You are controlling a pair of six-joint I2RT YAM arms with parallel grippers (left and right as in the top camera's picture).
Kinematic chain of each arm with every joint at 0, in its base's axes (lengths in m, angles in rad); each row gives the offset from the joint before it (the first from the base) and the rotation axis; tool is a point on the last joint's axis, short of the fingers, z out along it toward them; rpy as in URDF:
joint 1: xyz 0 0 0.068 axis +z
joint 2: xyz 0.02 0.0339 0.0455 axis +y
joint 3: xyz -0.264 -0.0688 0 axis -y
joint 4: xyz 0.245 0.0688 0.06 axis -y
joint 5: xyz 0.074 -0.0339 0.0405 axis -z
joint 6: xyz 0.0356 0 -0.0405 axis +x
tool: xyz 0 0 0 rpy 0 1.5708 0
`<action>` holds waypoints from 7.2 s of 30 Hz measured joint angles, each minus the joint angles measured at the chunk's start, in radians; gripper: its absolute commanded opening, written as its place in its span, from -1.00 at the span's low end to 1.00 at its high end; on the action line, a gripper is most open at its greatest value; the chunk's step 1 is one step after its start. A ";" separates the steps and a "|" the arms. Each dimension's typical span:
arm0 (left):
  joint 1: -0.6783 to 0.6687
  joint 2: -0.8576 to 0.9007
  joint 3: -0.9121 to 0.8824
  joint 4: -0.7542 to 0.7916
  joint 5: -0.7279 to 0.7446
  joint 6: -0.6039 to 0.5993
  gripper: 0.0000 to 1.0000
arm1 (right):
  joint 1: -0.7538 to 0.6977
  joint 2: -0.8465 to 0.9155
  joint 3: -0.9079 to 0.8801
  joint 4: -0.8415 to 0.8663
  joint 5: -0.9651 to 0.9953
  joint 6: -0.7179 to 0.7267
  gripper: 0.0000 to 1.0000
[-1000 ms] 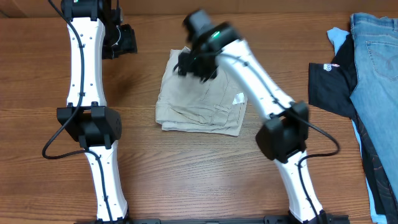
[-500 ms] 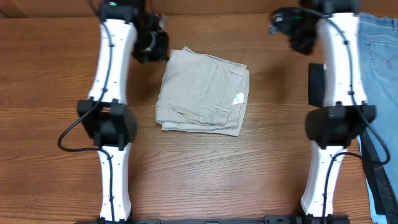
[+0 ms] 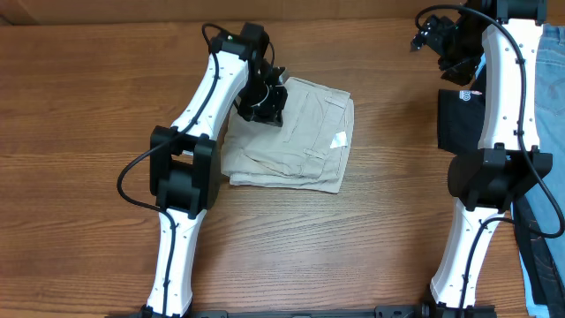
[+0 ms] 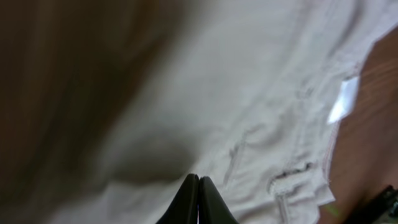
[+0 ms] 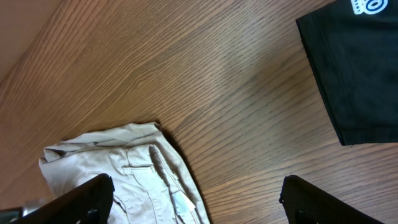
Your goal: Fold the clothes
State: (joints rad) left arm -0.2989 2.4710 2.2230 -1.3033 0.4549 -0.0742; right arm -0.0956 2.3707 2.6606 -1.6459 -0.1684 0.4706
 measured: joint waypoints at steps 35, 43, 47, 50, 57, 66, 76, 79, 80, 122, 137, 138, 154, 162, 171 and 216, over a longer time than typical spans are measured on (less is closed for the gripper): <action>0.537 -0.021 -0.333 0.701 0.168 -0.301 -0.92 | 0.003 0.000 0.000 -0.049 -0.004 0.000 0.75; 0.750 -0.025 -0.332 0.709 0.116 -0.504 -0.92 | 0.017 0.000 0.000 -0.049 -0.007 -0.001 0.75; 0.820 -0.029 -0.332 0.702 0.102 -0.677 -0.91 | 0.019 0.000 0.000 -0.049 -0.008 0.000 0.75; 0.860 -0.030 -0.332 0.702 0.093 -0.812 -0.91 | 0.019 0.000 0.000 -0.049 -0.008 0.000 0.75; 0.906 -0.034 -0.335 0.748 0.057 -1.072 -0.92 | 0.021 0.000 0.000 -0.049 -0.008 -0.001 0.75; 0.926 -0.032 -0.288 0.755 -0.031 -1.015 -0.92 | 0.044 0.000 0.000 -0.046 -0.008 0.000 0.77; 0.937 -0.114 -0.113 0.446 -0.026 -0.823 -0.92 | 0.050 0.000 0.000 -0.045 -0.008 0.000 0.79; 0.937 -0.191 -0.067 0.239 -0.052 -0.714 -0.92 | 0.050 0.000 0.000 -0.048 -0.008 0.000 0.79; 0.938 -0.217 -0.053 0.177 -0.064 -0.672 -0.92 | 0.050 0.000 0.000 -0.048 -0.008 0.000 0.79; 1.020 -0.323 -0.679 0.375 -0.395 -0.491 -0.92 | 0.050 0.000 0.000 -0.039 0.001 0.000 0.80; 0.919 -0.324 -0.684 0.465 -0.351 -0.585 -0.92 | 0.050 0.000 0.000 -0.048 0.001 -0.001 0.79; 0.909 -0.324 -0.684 0.470 -0.350 -0.600 -0.92 | 0.050 0.000 0.000 -0.049 0.001 0.000 0.79; 0.800 -0.324 -0.695 0.607 -0.338 -0.790 -0.92 | 0.050 0.000 0.000 -0.049 0.001 0.000 0.78; 0.725 -0.295 -0.695 0.755 -0.320 -0.848 -0.92 | 0.051 0.000 0.000 -0.049 0.001 0.000 0.78; 0.710 -0.273 -0.691 0.829 -0.263 -0.886 -0.92 | 0.069 0.000 0.000 -0.049 0.001 0.000 0.79; 0.704 -0.215 -0.524 0.686 -0.244 -0.708 -0.54 | 0.085 0.000 0.000 -0.049 0.001 0.000 0.82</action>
State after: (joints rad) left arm 0.4053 2.2562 1.6993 -0.6178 0.2111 -0.7822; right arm -0.0105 2.3707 2.6606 -1.6951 -0.1677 0.4702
